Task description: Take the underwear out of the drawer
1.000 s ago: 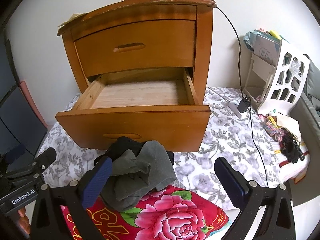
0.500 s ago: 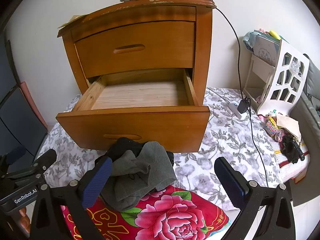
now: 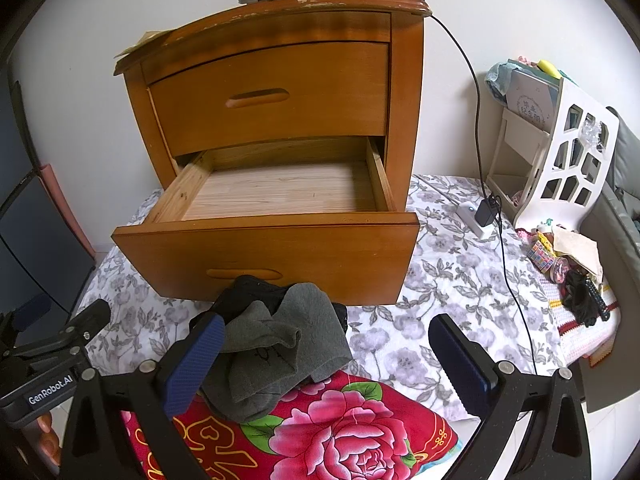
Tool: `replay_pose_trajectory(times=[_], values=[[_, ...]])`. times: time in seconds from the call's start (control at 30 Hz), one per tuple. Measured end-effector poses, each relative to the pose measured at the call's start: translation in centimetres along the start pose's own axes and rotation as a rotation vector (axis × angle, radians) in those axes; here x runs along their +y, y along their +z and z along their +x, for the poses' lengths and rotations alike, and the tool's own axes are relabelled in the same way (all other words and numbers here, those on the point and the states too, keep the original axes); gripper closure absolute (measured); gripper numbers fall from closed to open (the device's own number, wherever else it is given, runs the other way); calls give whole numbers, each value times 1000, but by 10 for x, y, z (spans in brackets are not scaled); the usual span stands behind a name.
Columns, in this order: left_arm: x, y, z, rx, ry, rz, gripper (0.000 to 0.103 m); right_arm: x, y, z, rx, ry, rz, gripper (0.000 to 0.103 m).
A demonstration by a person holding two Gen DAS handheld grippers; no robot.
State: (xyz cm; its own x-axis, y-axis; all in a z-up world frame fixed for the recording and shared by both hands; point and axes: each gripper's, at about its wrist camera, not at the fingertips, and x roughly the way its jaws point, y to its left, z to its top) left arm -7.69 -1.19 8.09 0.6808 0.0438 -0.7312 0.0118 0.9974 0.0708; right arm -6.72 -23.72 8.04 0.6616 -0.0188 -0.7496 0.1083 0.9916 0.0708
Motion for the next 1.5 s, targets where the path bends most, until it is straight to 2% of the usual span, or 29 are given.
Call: replay_pose_trajectory(times=[1.3, 1.5], values=[[0, -3, 0, 14, 16, 11, 2, 0, -2, -2, -2, 0, 0, 0], [3, -4, 1, 19, 3, -15, 2, 0, -2, -3, -2, 0, 2, 0]])
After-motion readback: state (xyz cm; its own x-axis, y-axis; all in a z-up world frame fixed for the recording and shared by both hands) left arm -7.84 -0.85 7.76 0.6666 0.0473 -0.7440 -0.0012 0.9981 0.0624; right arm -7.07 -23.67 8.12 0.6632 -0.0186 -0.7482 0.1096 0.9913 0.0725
